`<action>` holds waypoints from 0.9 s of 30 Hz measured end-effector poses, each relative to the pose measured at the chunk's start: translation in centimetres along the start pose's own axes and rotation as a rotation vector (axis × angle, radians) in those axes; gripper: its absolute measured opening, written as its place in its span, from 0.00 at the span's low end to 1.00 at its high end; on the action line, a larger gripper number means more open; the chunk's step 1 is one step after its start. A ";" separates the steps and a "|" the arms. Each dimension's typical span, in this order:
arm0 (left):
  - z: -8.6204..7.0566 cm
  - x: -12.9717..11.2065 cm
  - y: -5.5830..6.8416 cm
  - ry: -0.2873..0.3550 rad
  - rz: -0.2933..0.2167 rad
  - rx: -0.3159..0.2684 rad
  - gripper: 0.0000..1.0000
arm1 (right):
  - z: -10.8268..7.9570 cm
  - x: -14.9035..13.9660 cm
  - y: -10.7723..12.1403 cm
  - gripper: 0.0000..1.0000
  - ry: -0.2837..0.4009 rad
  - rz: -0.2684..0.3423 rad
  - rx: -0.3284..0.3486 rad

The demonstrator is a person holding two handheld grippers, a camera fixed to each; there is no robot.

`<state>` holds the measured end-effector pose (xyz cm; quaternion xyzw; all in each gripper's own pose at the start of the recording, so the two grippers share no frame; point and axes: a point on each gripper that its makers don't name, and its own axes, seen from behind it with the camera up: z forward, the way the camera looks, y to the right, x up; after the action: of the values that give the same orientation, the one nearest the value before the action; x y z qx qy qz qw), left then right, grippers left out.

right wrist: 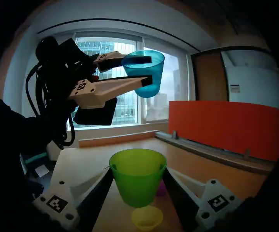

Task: Pour water

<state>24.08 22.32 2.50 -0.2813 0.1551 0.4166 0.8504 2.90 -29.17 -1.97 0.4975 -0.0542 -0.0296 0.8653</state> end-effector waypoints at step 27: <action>0.3 0.7 -0.1 0.004 0.129 0.014 0.85 | -0.3 0.0 0.3 0.89 0.005 -0.004 -0.002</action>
<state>24.60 22.91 2.40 -0.2654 0.1774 0.4690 0.8235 2.93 -28.77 -1.81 0.4969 -0.0511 -0.0300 0.8658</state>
